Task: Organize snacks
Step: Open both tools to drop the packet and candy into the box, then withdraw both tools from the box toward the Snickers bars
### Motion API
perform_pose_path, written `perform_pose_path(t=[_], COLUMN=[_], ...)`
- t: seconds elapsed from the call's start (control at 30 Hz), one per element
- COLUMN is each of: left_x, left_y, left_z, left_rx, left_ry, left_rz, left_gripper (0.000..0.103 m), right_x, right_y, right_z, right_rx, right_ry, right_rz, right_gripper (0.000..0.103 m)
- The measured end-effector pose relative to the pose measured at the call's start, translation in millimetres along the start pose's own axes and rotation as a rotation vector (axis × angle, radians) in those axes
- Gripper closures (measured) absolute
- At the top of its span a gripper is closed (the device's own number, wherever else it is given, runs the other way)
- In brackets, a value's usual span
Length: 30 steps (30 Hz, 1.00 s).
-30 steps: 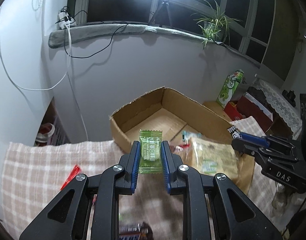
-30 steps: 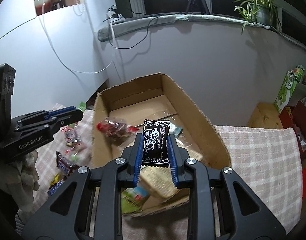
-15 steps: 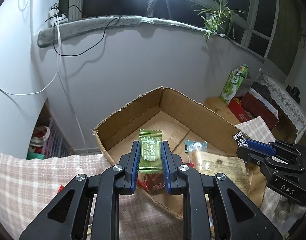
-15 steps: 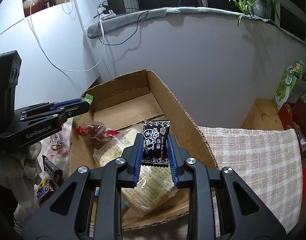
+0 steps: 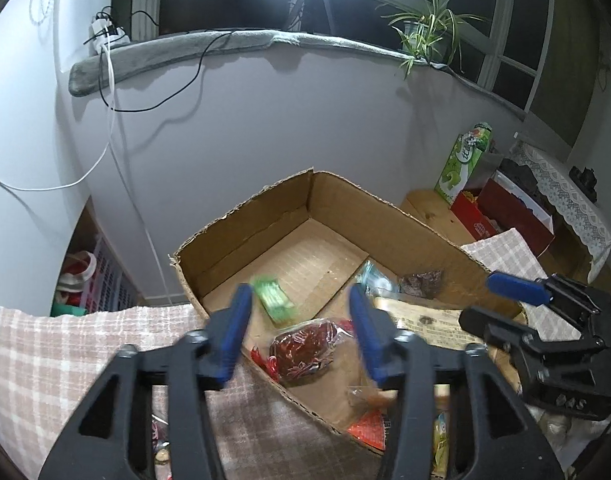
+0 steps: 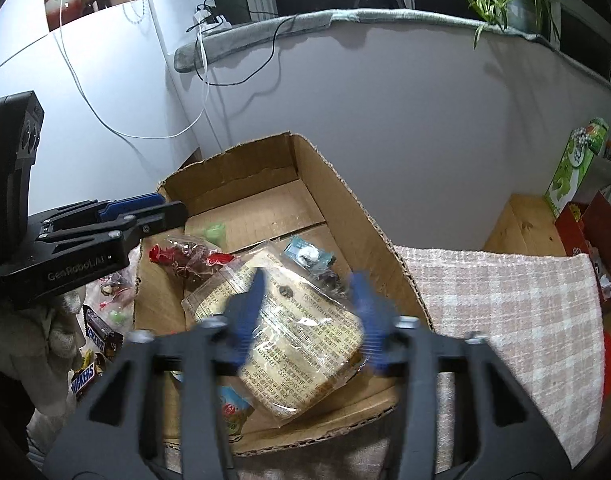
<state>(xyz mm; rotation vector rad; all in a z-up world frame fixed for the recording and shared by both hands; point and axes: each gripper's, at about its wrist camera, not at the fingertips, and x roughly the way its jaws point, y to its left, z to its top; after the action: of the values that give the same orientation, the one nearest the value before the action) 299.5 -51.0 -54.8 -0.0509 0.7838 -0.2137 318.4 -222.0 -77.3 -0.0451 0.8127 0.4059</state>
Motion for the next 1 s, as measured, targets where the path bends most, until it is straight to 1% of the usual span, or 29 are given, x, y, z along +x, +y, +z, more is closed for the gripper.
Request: perform_pose_path(t=[0.03, 0.07, 0.17, 0.43, 0.63, 0.7, 0.77, 1.0], left_x=[-1, -2, -6, -25, -55, -65, -74, -110], left_y=[-1, -1, -2, -3, 3, 8, 14, 37], left_z=[0, 0, 0, -3, -12, -17, -23, -49], left_rx=[0.002, 0.004, 0.0, -0.003, -0.012, -0.023, -0.031, -0.071], left_ry=[0.0, -0.002, -0.008, -0.027, -0.055, -0.063, -0.07, -0.094], left_rz=[0.0, 0.005, 0.005, 0.0, 0.002, 0.003, 0.006, 0.022], left_gripper=[0.049, 0.049, 0.048, 0.048, 0.045, 0.045, 0.045, 0.045], right_x=[-2, -3, -7, -21, -38, -46, -53, -71], right_y=[0, 1, 4, 12, 26, 32, 39, 67], right_z=[0, 0, -1, -4, -8, -11, -14, -30], right_rx=[-0.003, -0.007, -0.014, -0.024, -0.045, -0.056, -0.067, -0.095], right_ry=[-0.007, -0.012, -0.018, -0.028, -0.04, -0.048, -0.058, -0.071], right_rz=[-0.005, -0.009, -0.013, -0.014, -0.005, 0.006, 0.015, 0.08], right_gripper=[0.033, 0.029, 0.024, 0.023, 0.022, 0.02, 0.015, 0.015])
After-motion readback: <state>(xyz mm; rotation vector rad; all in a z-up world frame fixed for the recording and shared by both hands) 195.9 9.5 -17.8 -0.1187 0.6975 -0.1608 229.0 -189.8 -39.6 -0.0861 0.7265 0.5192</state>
